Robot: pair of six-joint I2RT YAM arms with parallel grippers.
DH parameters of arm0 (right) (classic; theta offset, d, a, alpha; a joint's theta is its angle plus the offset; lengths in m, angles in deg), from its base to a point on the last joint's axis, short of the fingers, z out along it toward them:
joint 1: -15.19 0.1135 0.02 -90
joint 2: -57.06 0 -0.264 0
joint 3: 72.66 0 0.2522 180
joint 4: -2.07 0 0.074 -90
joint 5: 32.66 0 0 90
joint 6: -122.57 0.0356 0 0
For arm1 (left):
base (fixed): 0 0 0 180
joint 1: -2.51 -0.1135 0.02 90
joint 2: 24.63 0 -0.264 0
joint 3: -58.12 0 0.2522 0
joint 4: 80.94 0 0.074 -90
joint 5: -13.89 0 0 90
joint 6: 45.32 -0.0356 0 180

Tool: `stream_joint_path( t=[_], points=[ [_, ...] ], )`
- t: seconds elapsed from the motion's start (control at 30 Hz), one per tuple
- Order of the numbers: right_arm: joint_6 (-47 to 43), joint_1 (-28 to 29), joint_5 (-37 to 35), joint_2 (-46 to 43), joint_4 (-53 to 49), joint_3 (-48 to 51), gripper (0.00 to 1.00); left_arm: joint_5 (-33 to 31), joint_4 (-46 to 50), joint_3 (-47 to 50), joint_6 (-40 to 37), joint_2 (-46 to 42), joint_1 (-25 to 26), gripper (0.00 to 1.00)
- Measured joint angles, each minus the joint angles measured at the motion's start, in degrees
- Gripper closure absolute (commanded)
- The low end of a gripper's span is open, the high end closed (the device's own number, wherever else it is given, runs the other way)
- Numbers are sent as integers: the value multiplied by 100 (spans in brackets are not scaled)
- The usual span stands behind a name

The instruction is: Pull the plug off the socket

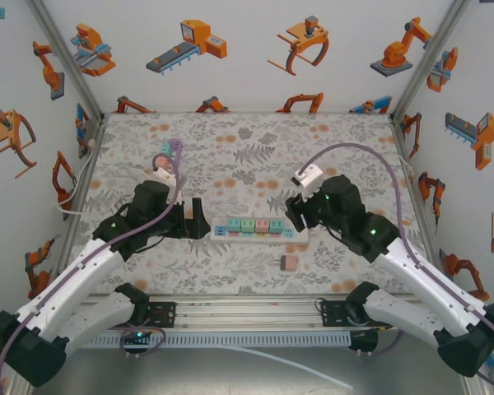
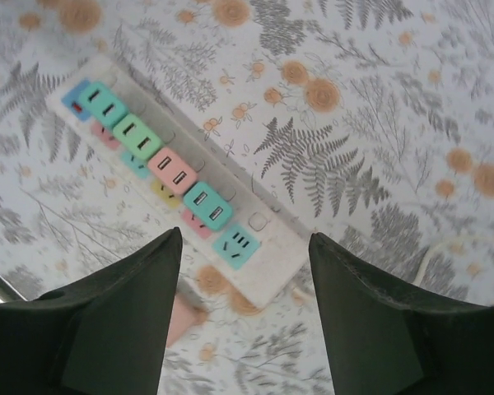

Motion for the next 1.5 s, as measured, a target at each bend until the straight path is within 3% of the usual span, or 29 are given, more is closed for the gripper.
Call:
stream_joint_path(
  t=[0.23, 0.43, 0.67, 0.93, 1.5],
  points=[
    [-2229, 0, 1132, 798, -22, -2, 37, -511, -341, 2, 1038, 599, -81, 3],
    [-3091, -98, 1746, 1753, -74, -122, 37, -516, -752, 2, 1401, 1202, -214, 3],
    [-3414, -321, 2227, 2702, -87, -356, 42, -356, -1145, 2, 1425, 1860, -369, 1],
    [-3591, -387, 2310, 3338, -46, -433, 57, 24, -1410, 2, 1416, 2653, -407, 21],
    [-3707, -420, 2455, 3407, -44, -442, 75, 492, -1803, 2, 1502, 3429, -238, 44]
  ],
)
